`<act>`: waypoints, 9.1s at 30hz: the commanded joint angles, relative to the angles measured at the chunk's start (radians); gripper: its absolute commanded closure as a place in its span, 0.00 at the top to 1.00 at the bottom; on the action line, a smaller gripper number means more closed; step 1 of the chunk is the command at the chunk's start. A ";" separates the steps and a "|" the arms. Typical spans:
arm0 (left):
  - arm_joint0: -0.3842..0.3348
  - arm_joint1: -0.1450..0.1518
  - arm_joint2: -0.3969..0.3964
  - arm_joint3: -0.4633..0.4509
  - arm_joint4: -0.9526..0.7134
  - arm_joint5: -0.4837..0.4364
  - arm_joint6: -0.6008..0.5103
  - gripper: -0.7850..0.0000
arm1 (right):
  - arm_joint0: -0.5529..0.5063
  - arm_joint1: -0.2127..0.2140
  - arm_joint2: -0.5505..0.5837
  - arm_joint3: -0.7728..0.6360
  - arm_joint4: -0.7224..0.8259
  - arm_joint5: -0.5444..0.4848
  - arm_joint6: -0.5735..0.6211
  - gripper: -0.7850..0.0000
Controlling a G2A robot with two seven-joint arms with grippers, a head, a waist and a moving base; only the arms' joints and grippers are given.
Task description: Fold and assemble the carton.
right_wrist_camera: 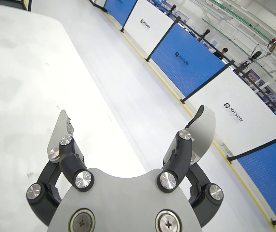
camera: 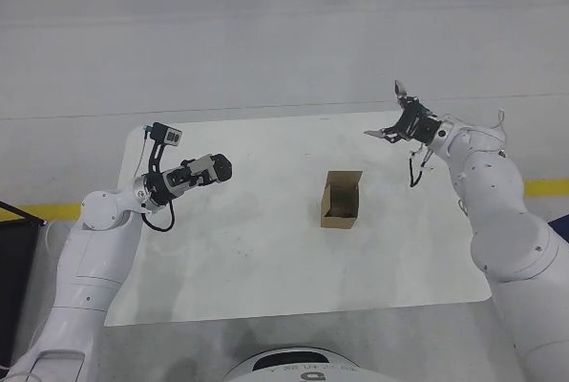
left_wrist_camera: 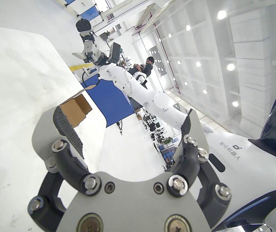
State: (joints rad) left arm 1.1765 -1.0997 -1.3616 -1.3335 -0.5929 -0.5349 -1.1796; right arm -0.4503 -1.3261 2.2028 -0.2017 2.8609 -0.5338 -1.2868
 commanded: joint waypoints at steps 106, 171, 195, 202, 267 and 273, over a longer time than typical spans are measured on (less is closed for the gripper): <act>0.000 0.000 0.000 0.000 0.000 0.000 0.000 1.00 | -0.994 0.429 -0.709 -1.723 -2.829 1.016 2.119 1.00; -0.178 -0.073 0.337 0.179 0.111 -0.068 -0.011 1.00 | -0.908 0.431 -0.863 -1.583 -2.990 0.890 2.242 1.00; -0.401 -0.257 0.774 0.527 0.055 -0.288 0.182 1.00 | -0.913 0.428 -0.874 -1.523 -2.941 0.837 2.262 0.53; -0.437 -0.285 0.830 0.581 0.034 -0.311 0.205 1.00 | -0.872 0.421 -0.918 -1.498 -2.945 0.842 2.270 0.50; -0.499 -0.161 0.867 0.526 0.209 -0.238 0.219 1.00 | -0.849 0.376 -0.980 -1.366 -2.805 0.489 2.177 0.86; -0.516 -0.186 0.882 0.512 0.264 -0.154 0.239 1.00 | -0.865 0.378 -0.961 -1.352 -2.776 0.437 2.189 0.85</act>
State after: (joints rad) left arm 0.6656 -1.2816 -0.4846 -0.8209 -0.3450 -0.7063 -0.9364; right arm -1.3135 -0.9484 1.2414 -1.5547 0.0854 -0.0945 0.9011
